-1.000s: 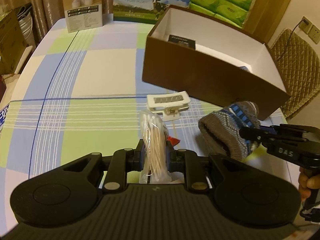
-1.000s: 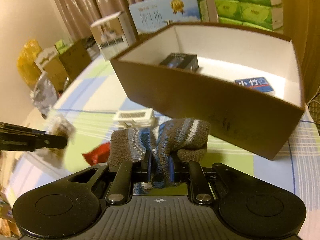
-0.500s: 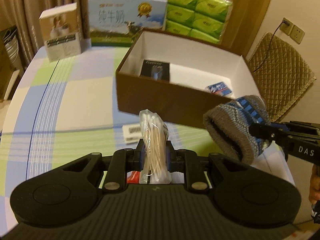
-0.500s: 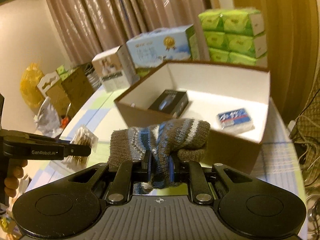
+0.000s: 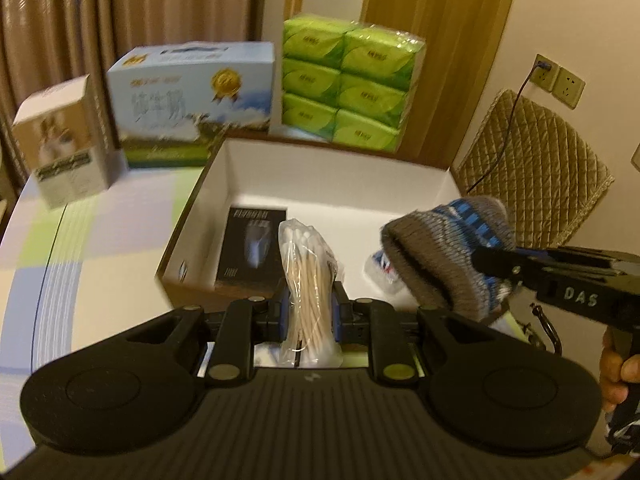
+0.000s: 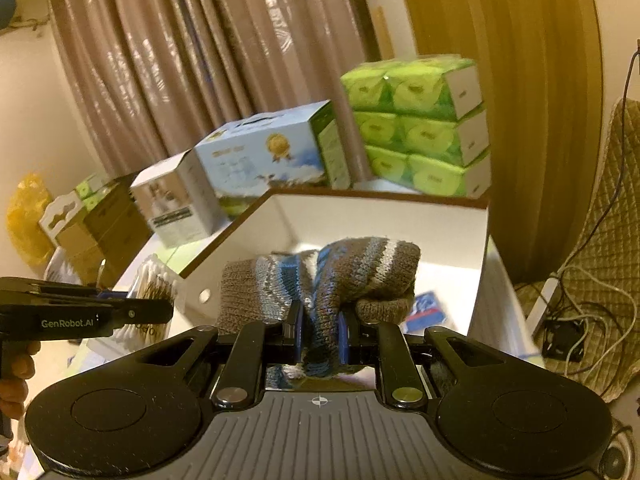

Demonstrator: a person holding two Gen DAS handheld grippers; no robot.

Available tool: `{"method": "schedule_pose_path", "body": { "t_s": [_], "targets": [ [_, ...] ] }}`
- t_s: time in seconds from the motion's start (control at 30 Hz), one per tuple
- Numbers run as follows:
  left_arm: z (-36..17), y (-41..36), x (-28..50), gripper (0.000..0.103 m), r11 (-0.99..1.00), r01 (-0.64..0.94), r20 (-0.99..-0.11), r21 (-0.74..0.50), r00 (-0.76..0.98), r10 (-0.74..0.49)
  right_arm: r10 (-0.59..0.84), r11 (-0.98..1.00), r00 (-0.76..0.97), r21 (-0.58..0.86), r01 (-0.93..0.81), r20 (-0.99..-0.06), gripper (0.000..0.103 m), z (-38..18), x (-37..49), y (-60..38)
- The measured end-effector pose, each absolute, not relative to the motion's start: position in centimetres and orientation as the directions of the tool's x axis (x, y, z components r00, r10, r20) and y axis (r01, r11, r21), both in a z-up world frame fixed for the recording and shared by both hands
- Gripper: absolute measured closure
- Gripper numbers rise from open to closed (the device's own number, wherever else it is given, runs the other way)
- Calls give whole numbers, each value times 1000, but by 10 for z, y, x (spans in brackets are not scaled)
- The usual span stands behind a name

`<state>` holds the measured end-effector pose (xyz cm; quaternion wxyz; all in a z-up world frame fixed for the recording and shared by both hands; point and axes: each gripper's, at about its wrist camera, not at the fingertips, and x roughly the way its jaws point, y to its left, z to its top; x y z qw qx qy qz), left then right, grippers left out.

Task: Organize objects
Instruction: 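Carry the swab bag and sock into the brown box and open both tools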

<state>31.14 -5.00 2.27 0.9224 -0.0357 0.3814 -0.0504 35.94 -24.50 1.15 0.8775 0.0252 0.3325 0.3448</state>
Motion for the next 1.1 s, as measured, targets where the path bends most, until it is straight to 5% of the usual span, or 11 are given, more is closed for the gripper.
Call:
{"method": "schedule_pose_path", "body": {
  "t_s": [0.77, 0.83, 0.9, 0.93, 1.1],
  "targets": [
    [-16, -79, 459, 87, 988, 144, -763, -64, 631, -142, 498, 863, 567, 310, -400, -656, 87, -36, 499, -220],
    [-22, -79, 468, 87, 988, 143, -772, -64, 621, -140, 490, 870, 577, 320, -376, -654, 77, -40, 507, -217],
    [-27, -78, 476, 87, 987, 143, -779, -67, 610, -141, 480, 876, 580, 328, -353, -658, 47, -44, 515, -217],
    [-30, -78, 479, 87, 988, 141, -784, -69, 604, -141, 482, 875, 581, 331, -353, -656, 42, -45, 517, -217],
    [-42, -76, 491, 87, 988, 140, -802, -72, 580, -141, 475, 875, 565, 294, -384, -675, 39, -49, 519, -212]
  ]
}}
